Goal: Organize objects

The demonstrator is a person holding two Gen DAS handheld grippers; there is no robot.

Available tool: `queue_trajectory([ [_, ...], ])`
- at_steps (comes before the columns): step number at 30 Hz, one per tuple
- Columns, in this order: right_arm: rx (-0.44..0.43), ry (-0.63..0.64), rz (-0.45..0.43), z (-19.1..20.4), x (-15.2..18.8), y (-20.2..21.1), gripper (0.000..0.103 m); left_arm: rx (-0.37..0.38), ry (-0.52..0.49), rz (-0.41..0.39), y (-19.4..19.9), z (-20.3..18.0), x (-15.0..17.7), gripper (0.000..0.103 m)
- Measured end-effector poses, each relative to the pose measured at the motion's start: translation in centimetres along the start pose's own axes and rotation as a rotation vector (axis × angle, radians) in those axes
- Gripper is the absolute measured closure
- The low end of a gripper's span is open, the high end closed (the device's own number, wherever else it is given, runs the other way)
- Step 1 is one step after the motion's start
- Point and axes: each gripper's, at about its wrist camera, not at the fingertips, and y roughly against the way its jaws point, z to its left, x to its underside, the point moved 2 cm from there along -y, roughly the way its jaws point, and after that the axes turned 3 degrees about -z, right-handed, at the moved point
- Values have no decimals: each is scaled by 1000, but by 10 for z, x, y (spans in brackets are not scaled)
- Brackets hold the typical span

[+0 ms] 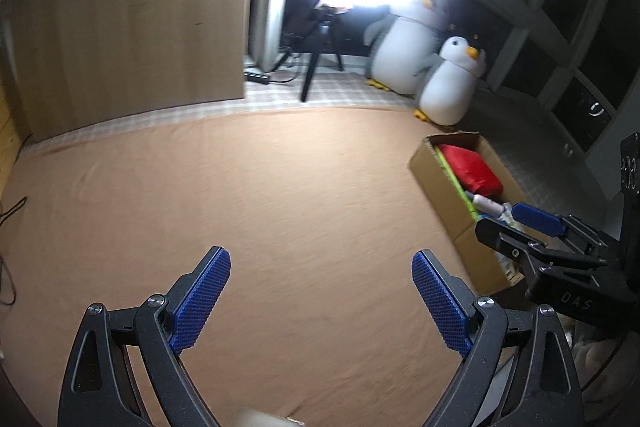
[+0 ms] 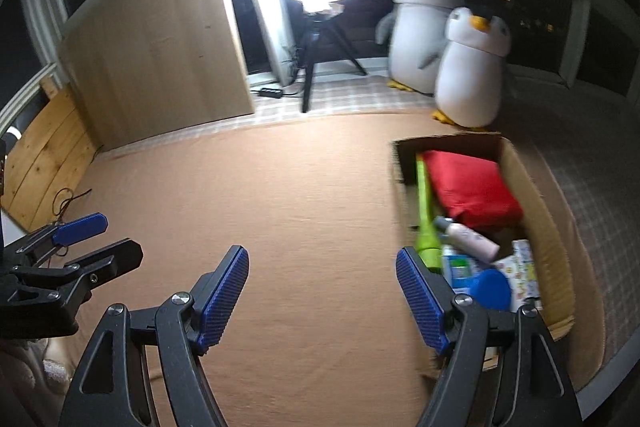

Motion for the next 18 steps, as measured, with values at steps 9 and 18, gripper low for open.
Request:
queue_trajectory([
  [9, -12, 63, -7, 60, 9, -2, 29, -51, 69, 0, 28, 52, 28, 9],
  [18, -12, 119, 7, 99, 27, -8, 29, -103, 97, -2, 44, 83, 45, 9],
])
